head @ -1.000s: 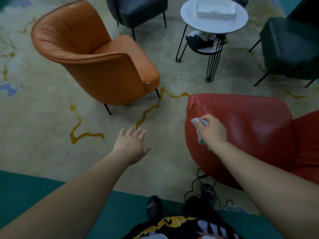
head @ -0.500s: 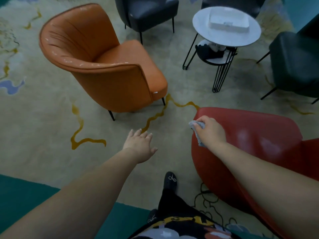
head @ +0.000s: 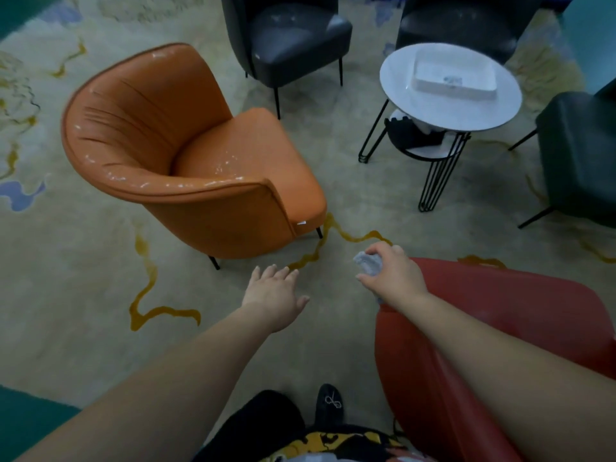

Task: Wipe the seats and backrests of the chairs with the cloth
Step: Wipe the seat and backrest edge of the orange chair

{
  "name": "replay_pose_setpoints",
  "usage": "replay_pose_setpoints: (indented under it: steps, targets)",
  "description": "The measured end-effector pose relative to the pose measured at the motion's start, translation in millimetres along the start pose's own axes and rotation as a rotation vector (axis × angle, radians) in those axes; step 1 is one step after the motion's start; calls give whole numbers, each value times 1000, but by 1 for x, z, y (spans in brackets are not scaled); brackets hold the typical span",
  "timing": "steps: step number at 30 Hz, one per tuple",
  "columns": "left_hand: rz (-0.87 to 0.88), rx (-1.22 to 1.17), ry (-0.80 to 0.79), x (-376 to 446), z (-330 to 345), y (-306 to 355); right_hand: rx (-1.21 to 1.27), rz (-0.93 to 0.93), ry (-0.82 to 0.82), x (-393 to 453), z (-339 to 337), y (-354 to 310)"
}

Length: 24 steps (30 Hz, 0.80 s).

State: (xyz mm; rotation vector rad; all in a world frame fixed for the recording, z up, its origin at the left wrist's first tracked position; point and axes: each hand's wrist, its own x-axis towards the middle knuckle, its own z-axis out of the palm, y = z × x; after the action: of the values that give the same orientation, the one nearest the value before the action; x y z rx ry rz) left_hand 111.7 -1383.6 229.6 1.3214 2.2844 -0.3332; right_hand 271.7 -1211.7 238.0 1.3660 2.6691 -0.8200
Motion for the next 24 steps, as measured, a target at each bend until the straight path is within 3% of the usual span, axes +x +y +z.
replay_pose_setpoints:
  steps: [10,24]
  targets:
    - [116,30,-19,95,-57,-54,22,-71,57,97,7,-42]
    - [215,66,18,211,-121,-82,-67,-57,-42,226,-19,-65]
